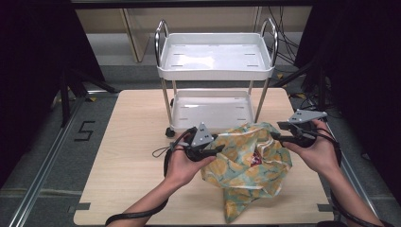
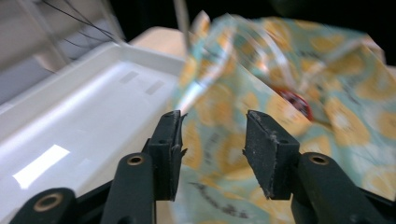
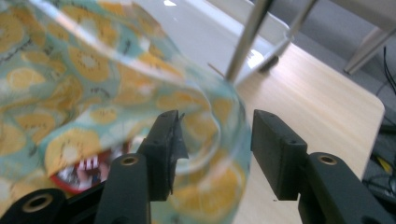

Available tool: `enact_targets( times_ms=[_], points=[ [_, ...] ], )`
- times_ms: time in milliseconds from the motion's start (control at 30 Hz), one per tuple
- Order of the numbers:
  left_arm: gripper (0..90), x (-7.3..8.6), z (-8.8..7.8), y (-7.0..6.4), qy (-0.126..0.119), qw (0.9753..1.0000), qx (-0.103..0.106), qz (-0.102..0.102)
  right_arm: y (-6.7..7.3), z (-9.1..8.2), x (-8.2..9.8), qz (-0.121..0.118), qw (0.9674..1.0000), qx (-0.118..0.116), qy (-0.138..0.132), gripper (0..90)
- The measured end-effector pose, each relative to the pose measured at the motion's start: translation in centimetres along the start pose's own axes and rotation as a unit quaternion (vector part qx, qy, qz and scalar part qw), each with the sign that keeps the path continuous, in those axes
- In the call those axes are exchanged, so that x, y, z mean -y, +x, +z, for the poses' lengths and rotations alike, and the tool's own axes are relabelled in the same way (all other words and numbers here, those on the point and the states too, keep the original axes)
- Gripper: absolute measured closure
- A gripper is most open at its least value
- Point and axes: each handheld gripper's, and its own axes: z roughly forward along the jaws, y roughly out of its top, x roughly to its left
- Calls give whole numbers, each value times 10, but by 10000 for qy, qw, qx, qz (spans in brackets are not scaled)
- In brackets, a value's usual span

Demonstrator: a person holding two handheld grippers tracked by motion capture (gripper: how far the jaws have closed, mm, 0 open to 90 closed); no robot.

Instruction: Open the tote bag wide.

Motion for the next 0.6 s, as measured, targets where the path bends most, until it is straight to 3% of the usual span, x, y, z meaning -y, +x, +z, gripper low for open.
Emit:
enact_targets(
  times_ms=[33, 133, 233, 333, 400, 433, 467, 500, 600],
  points=[
    [540, -2, -2, 3, -95, 9999, -56, 37, 4, -5, 5, 185, 9997, -59, 164, 518],
    [511, -5, -4, 8, -136, 9998, -163, -10, 11, -10, 13, 237, 9994, -194, 188, 564],
    [499, -4, 4, 9, 12, 10000, -38, -66, 29, -15, 15, 199, 9979, -572, 237, 742],
    [501, 0, 14, 10, 90, 9997, 104, -225, 40, -9, 14, 249, 9959, -839, 239, 900],
    [507, 2, 17, 8, 209, 9991, 169, -332, 48, 3, 14, 534, 9916, -1118, 370, 900],
    [510, 3, 17, 9, 276, 9992, 188, -209, 49, 8, 13, 517, 9906, -1162, 503, 900],
    [509, 5, 19, 8, 207, 9989, 246, -339, 49, 13, 14, 496, 9903, -1163, 580, 900],
    [509, 5, 20, 8, 225, 9990, 236, -310, 52, 19, 14, 696, 9871, -1233, 751, 900],
    [509, 6, 20, 10, 292, 9987, 262, -324, 51, 34, 13, 972, 9831, -1208, 968, 900]
  ],
)
